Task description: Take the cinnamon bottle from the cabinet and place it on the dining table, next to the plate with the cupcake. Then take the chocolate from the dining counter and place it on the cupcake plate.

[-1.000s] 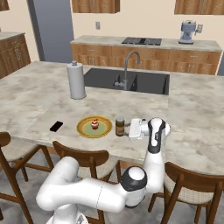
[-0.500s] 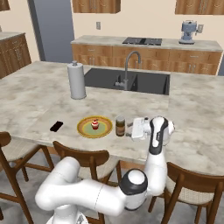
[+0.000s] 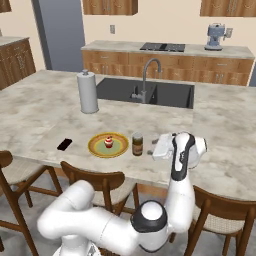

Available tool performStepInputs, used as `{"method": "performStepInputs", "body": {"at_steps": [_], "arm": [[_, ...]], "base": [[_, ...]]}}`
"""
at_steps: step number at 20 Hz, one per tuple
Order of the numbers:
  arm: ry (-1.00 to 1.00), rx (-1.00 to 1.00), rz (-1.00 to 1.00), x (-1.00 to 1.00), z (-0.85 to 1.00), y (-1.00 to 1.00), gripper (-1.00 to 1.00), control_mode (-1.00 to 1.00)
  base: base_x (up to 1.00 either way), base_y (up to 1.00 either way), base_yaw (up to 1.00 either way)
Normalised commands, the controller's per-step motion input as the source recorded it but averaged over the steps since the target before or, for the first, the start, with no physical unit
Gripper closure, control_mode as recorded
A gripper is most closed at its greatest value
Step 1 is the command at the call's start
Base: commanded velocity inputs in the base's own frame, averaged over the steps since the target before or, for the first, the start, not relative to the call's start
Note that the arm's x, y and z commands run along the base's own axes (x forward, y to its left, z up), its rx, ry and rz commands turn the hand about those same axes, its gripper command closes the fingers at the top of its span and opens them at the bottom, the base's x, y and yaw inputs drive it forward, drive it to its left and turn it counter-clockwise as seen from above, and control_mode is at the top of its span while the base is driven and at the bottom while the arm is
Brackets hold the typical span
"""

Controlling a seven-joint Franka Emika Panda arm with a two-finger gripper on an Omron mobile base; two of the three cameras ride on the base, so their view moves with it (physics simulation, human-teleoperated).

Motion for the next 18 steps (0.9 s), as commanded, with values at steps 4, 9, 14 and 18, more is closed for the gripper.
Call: {"method": "performStepInputs", "body": {"at_steps": [4, 9, 14, 18], "arm": [[0.01, -0.05, -0.34, -0.44, 0.27, -0.08, -1.00, -1.00], [0.11, -0.12, -0.26, -0.43, 0.35, -0.01, -1.00, -1.00], [0.28, -0.26, -0.16, -0.30, 0.43, 0.07, -1.00, -1.00], [0.34, -0.22, -0.17, -0.29, 0.42, 0.14, -1.00, -1.00]], "base": [[0.00, 0.00, 0.00], [0.00, 0.00, 0.00], [0.00, 0.00, 0.00], [0.00, 0.00, 0.00]]}}
